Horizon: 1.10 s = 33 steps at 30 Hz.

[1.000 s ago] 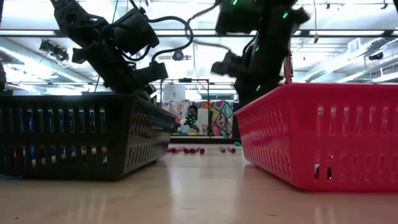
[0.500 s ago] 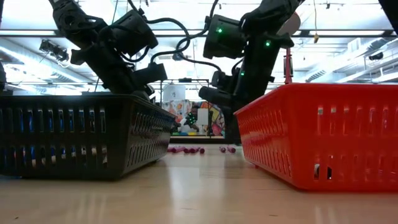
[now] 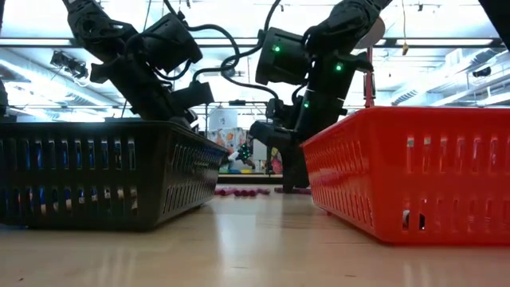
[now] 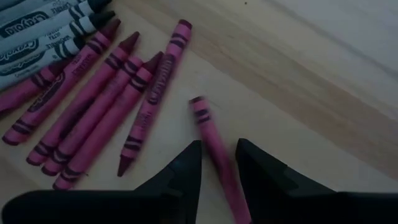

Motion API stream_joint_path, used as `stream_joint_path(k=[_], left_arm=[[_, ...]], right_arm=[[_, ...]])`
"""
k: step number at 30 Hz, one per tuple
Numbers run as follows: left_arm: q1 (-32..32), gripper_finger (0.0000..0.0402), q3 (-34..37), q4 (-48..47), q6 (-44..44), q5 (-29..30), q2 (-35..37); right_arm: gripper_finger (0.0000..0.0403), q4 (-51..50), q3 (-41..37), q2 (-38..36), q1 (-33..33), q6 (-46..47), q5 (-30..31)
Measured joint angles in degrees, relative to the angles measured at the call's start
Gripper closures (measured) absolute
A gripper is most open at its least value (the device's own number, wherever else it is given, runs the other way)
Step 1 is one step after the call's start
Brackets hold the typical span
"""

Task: Sort crayons
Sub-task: Put the violet crayon into the orange basket

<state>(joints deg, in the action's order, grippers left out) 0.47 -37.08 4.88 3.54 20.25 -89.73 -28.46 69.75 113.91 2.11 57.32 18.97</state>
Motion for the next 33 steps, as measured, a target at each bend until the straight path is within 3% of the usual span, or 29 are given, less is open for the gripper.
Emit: stream_joint_path(k=[9, 20, 23, 33], left_arm=[[0.0, 0.0283, 0.0, -0.16, 0.03, 0.02, 0.0], [0.0, 0.0283, 0.0, -1.37, 0.03, 0.02, 0.0], [0.0, 0.0283, 0.0, -1.91, 0.05, 0.02, 0.0], [0.0, 0.0283, 0.0, -2.2, 0.07, 0.02, 0.0]], right_arm=[[0.03, -0.67, -0.06, -0.57, -0.81, -7.01, -6.13], [0.0389, -0.67, -0.11, -0.56, -2.61, -9.97, -13.93], [0.0388, -0.66, -0.1, -0.57, -2.7, -9.89, -16.76], [0.038, -2.86, -0.65, -5.1, -2.56, -9.51, -18.15]])
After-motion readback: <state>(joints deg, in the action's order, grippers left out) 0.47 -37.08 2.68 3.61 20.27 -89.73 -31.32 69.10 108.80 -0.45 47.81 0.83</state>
